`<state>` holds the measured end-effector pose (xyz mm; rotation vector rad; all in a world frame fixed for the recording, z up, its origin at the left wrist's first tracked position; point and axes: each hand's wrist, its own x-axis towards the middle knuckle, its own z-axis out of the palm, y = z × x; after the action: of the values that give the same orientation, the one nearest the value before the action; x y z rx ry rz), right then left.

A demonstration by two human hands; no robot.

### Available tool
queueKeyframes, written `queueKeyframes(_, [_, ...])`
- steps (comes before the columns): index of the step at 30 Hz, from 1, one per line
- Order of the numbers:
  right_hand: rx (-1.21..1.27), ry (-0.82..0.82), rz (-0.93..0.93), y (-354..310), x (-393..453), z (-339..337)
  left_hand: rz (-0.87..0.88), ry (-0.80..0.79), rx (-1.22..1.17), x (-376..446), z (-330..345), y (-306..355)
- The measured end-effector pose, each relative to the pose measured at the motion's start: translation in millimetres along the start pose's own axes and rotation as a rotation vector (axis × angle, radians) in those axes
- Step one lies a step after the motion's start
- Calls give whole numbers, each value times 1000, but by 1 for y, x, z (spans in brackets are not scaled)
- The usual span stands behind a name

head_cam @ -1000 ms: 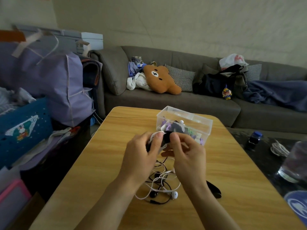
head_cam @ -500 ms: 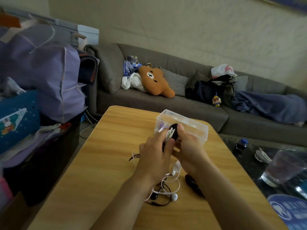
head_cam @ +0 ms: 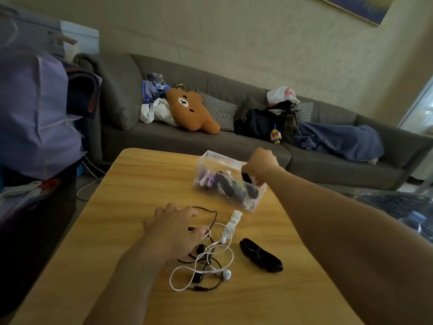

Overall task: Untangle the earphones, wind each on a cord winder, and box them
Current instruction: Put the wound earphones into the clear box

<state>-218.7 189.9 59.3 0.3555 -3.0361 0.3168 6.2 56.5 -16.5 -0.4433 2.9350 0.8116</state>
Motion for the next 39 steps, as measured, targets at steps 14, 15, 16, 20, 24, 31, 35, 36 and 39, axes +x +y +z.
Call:
queueKeyframes(14, [335,-100,-432,-20,-86,-38,114,104,-54,0,-1,-7])
queueKeyframes(15, [316,-198,-430,-14,-102,-28,109,147,-82,-2,-2,-8])
queueKeyframes(16, [275,-264,-420,-8,-117,-15,106,193,-139,-2,-3,-8])
queueKeyframes(20, [360,-367,-402,9,-161,44,131,318,-408,-7,-6,-8])
queueKeyframes(24, [428,-247,-476,14,-167,62,88,413,-511,-4,-4,-14])
queueKeyframes(31, [874,-66,-262,34,-159,55,-94,615,-548,7,-7,-34])
queueKeyframes(35, [1105,-167,-248,40,-159,48,-153,657,-599,9,-6,-36])
queueKeyframes(36, [1103,-201,-268,41,-160,47,-168,660,-628,9,-6,-37])
queueKeyframes(39, [1043,-319,-310,44,-162,45,-241,670,-681,7,-8,-37])
